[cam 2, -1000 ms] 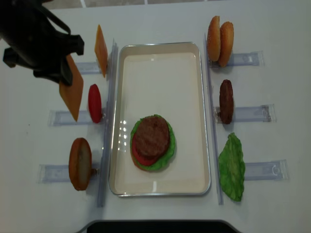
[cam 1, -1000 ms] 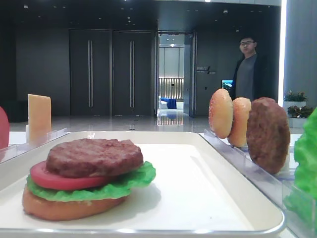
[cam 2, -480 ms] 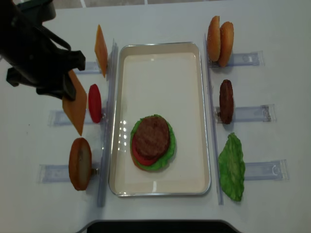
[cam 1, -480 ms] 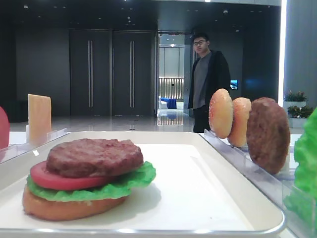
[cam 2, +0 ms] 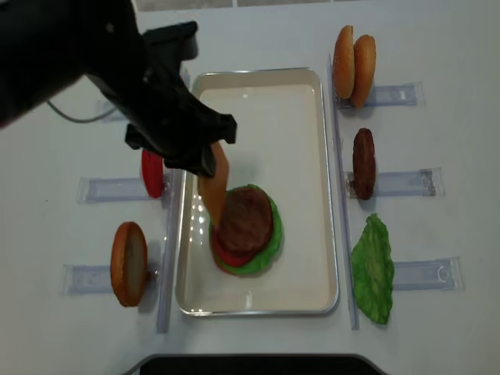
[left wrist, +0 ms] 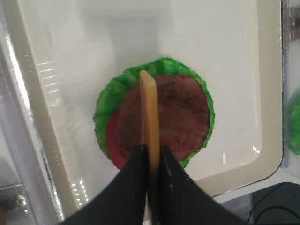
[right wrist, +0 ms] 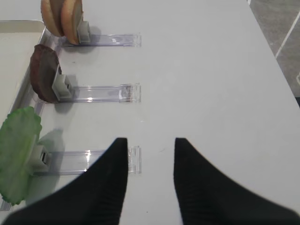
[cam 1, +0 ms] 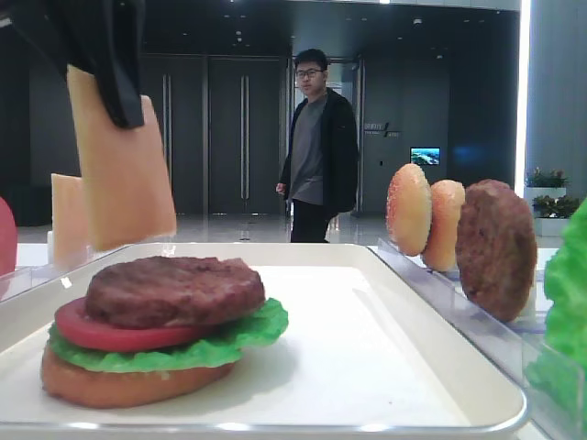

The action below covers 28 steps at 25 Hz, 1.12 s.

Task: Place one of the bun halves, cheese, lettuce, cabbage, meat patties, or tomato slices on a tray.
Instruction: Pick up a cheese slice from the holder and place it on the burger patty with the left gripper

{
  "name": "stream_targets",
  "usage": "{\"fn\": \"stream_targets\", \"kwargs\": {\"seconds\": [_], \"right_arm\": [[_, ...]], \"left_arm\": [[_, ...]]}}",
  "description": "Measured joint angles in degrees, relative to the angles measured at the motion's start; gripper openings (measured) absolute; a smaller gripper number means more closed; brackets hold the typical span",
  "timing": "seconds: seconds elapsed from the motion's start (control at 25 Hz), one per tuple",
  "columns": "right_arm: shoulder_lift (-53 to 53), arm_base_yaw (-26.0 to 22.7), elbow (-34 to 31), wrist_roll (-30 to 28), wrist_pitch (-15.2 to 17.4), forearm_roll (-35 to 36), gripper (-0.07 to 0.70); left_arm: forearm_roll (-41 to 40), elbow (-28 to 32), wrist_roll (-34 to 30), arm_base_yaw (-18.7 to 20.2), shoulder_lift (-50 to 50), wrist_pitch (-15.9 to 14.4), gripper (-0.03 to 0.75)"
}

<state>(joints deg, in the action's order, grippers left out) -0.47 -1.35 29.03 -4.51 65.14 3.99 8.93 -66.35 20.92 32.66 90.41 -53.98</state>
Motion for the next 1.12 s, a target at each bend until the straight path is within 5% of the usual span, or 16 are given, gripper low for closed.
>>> {"fn": "stream_targets", "kwargs": {"seconds": [0.4,0.72,1.12], "right_arm": [[0.0,0.0,0.0,0.0,0.0,0.0,0.236],[0.0,0.0,0.0,0.0,0.0,0.0,0.236],[0.0,0.0,0.0,0.0,0.0,0.0,0.236]], "left_arm": [[3.4,0.0,-0.1,2.6,2.3,1.9,0.027],[15.1,0.0,-12.0,2.6,2.4,5.7,0.027],[20.2,0.1,-17.0,2.6,-4.2,10.0,0.026]]}}
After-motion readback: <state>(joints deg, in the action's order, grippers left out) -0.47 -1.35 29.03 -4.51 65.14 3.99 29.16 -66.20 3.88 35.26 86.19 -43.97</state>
